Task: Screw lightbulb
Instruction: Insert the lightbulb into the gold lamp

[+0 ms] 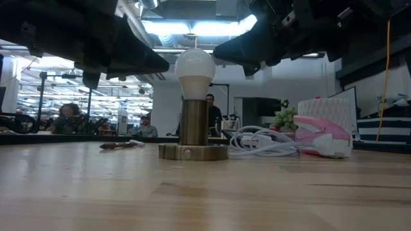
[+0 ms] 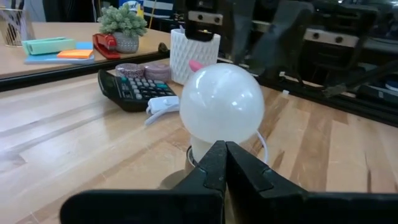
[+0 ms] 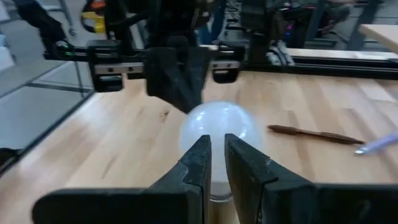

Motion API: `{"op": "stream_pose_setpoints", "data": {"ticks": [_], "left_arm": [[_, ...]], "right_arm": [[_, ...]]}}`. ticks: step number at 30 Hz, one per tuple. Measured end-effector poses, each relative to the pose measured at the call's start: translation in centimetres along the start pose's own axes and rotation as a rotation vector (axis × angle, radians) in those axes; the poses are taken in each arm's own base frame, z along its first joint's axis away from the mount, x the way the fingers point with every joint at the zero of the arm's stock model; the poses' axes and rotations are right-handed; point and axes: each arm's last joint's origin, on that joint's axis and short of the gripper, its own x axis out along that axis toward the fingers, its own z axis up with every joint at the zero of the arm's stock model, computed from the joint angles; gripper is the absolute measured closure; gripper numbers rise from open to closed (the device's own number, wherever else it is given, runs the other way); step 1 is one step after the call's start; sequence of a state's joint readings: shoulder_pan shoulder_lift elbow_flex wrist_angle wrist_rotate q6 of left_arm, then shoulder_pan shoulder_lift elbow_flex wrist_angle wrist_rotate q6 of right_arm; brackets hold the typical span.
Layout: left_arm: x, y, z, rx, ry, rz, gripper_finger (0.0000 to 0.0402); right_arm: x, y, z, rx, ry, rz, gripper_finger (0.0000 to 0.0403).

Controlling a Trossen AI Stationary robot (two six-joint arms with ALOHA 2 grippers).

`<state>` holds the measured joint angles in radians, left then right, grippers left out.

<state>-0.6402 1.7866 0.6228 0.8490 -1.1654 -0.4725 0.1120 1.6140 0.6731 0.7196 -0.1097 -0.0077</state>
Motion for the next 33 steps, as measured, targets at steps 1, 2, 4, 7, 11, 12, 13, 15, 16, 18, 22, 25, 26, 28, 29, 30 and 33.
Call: {"op": "stream_pose_setpoints", "data": {"ticks": [1, 2, 4, 7, 11, 12, 13, 15, 16, 18, 22, 25, 26, 28, 29, 30, 33], "left_arm": [[-0.1, 0.0, 0.0, 0.0, 0.0, -0.002, 0.0401], [-0.1, -0.1, 0.0, 0.001, 0.001, -0.004, 0.0401], [-0.2, -0.1, -0.1, 0.0, 0.002, -0.009, 0.0402], [-0.4, -0.2, -0.1, -0.021, 0.003, -0.016, 0.0401], [-0.8, -0.4, -0.2, -0.026, 0.008, -0.034, 0.0401], [-0.9, -0.5, -0.2, -0.033, 0.012, -0.044, 0.0402], [-1.0, -0.5, -0.2, -0.042, 0.015, -0.053, 0.0401], [-1.0, -0.5, -0.3, -0.048, 0.023, -0.063, 0.0401], [-1.0, -0.5, -0.3, -0.048, 0.025, -0.066, 0.0401], [-1.0, -0.5, -0.3, -0.057, 0.025, -0.065, 0.0401], [-0.9, -0.5, -0.2, -0.097, 0.027, -0.065, 0.0401], [-0.9, -0.6, -0.3, -0.108, 0.048, -0.102, 0.0402], [-0.9, -0.7, -0.3, -0.119, 0.056, -0.117, 0.0401], [-0.9, -0.8, -0.3, -0.152, 0.074, -0.143, 0.0401], [-1.0, -0.8, -0.3, -0.167, 0.082, -0.155, 0.0401], [-1.0, -0.8, -0.4, -0.178, 0.09, -0.166, 0.0401], [-1.1, -0.9, -0.4, -0.193, 0.101, -0.182, 0.0402]], "right_arm": [[-0.1, 0.0, 0.1, -0.003, 0.002, -0.012, 0.0352], [-0.3, 0.0, 0.3, -0.004, 0.0, -0.018, 0.0352], [-0.5, -0.1, 0.6, -0.007, -0.004, -0.031, 0.0352], [-0.7, -0.1, 1.0, -0.028, -0.019, -0.063, 0.0352], [-0.9, -0.2, 1.3, -0.029, -0.027, -0.088, 0.0352], [-0.9, -0.2, 1.3, -0.029, -0.026, -0.1, 0.0352], [-0.9, -0.2, 1.3, -0.029, -0.026, -0.112, 0.0352], [-0.9, -0.3, 1.2, -0.028, -0.022, -0.131, 0.0352], [-0.9, -0.3, 1.2, -0.028, -0.019, -0.14, 0.0352], [-0.9, -0.4, 1.2, -0.028, -0.017, -0.153, 0.0352], [-0.9, -0.4, 1.2, -0.028, -0.016, -0.156, 0.0352], [-0.9, -0.4, 1.2, -0.028, -0.012, -0.156, 0.0352], [-0.9, -0.4, 1.2, -0.028, -0.012, -0.158, 0.0352], [-0.9, -0.5, 1.2, -0.044, -0.011, -0.178, 0.0352], [-0.9, -0.5, 1.2, -0.057, -0.009, -0.194, 0.0352], [-0.9, -0.5, 1.2, -0.071, -0.007, -0.207, 0.0352], [-1.0, -0.6, 1.2, -0.079, -0.006, -0.244, 0.0352]]}}
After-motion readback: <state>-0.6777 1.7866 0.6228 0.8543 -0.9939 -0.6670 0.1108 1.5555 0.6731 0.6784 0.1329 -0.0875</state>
